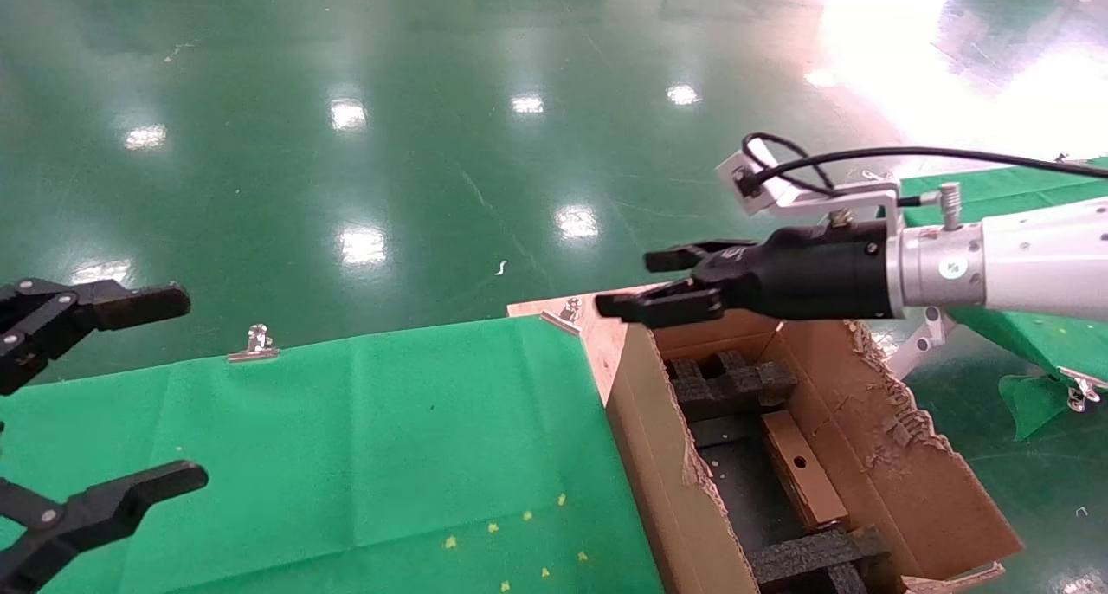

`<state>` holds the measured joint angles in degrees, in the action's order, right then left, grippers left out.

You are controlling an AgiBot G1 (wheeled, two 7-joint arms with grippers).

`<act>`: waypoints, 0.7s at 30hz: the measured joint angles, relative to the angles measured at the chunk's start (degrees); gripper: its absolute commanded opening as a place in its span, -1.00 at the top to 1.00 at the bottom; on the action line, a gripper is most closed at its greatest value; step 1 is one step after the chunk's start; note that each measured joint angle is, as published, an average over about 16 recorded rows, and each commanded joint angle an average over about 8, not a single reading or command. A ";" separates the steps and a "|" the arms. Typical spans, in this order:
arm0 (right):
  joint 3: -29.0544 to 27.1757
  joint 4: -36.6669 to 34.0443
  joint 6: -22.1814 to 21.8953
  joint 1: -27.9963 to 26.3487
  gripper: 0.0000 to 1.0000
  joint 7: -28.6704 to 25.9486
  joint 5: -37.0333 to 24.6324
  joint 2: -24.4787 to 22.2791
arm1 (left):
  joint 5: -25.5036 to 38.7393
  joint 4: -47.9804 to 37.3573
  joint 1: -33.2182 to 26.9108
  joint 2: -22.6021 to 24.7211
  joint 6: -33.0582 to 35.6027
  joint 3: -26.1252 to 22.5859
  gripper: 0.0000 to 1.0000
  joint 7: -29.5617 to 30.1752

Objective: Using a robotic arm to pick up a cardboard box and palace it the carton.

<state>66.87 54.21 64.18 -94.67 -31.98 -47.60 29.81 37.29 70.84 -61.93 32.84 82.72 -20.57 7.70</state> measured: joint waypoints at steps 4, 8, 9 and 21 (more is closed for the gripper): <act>-4.59 1.75 1.94 2.99 -1.00 1.91 0.52 0.47 | 0.00 0.00 0.00 0.00 0.00 0.00 -1.00 0.00; -9.17 3.49 3.88 5.97 -1.00 3.83 1.03 0.94 | 0.00 0.00 0.00 0.00 0.00 0.00 -1.00 0.00; -10.31 3.93 4.36 6.71 -1.00 4.30 1.16 1.06 | 0.00 0.00 0.00 0.00 0.00 0.00 -1.00 0.00; -24.09 9.18 10.19 15.68 -1.00 10.05 2.72 2.47 | 0.00 0.00 0.00 0.00 0.00 0.00 -1.00 0.00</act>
<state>42.79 63.38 74.37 -78.99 -21.92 -44.88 32.28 37.29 70.84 -61.93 32.84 82.72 -20.57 7.70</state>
